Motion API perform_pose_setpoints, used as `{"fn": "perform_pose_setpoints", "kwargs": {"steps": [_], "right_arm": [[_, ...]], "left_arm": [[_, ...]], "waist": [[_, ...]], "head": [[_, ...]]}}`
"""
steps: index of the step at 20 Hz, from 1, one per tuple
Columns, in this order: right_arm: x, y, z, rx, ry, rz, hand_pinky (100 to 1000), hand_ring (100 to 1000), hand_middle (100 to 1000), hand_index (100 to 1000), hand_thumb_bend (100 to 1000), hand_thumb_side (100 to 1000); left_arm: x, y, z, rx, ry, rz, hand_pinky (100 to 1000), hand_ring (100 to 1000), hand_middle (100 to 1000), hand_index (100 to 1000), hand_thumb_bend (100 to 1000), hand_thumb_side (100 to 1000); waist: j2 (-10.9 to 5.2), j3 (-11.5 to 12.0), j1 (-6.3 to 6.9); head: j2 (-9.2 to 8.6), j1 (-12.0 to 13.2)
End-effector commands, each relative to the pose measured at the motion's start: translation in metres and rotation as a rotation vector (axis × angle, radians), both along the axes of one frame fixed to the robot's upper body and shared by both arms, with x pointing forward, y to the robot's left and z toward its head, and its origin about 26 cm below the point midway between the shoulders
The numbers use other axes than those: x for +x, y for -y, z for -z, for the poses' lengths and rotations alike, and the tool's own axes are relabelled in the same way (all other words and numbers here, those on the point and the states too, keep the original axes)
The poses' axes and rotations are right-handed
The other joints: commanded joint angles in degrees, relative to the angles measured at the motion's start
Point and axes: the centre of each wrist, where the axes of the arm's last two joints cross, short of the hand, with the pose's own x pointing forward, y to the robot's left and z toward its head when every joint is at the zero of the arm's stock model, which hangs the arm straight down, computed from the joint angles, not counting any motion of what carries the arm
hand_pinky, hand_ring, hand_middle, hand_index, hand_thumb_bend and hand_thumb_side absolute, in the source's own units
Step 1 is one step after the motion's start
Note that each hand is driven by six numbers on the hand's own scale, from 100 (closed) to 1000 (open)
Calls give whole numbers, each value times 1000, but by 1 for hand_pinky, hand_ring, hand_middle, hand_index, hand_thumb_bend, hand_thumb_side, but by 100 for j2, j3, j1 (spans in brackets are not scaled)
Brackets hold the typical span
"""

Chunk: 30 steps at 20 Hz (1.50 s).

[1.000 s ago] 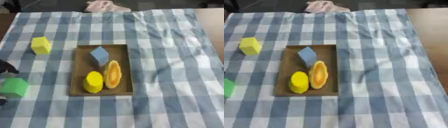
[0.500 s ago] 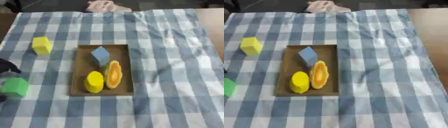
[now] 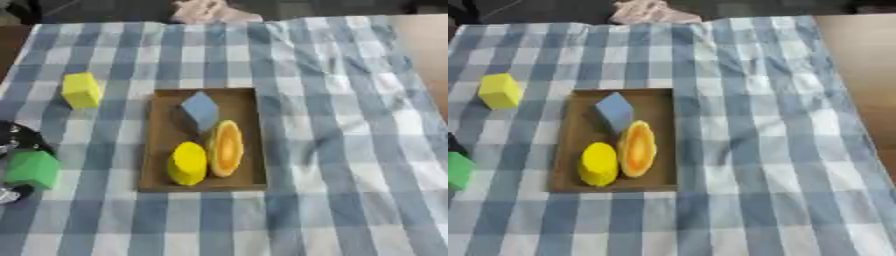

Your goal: Pick up objects on the table and place them in the box.

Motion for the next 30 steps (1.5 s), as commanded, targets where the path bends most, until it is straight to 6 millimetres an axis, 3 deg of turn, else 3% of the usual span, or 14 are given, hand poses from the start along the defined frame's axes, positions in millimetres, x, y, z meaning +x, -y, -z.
{"fn": "perform_pose_setpoints", "kwargs": {"steps": [1, 4, 11, 15, 22, 30], "right_arm": [[-4, 1, -10, -10, 19, 1, 873, 745, 626, 840, 100, 469], [-5, 2, -10, -9, 18, -1, 873, 746, 627, 840, 100, 469], [-5, 2, -12, -14, 25, -16, 871, 748, 628, 840, 100, 467], [-5, 1, -12, -20, 21, -23, 871, 748, 628, 840, 100, 466], [-4, -2, -13, -19, 18, -40, 872, 748, 627, 840, 100, 466], [-3, -3, -14, -13, 20, -50, 874, 748, 626, 839, 100, 468]], "left_arm": [[-1, 2, -21, 3, 59, 10, 849, 771, 614, 779, 223, 207], [-4, 18, -41, -33, 140, 77, 829, 744, 587, 758, 100, 196], [-16, 76, -109, -180, 332, 345, 826, 721, 578, 756, 100, 180], [-12, 102, -128, -208, 352, 432, 827, 715, 574, 755, 100, 191], [25, 137, -126, -256, 271, 482, 836, 711, 573, 757, 100, 229], [66, 145, -98, -228, 194, 418, 838, 714, 578, 759, 100, 236]], "waist": [[-102, -5, 10], [-119, 8, 13], [-199, 26, 20], [-212, 5, 31], [-200, -60, 32], [-158, -101, 24]], "head": [[-50, 11], [-37, -12], [-14, -174], [-15, -205], [87, -242], [150, -208]]}}
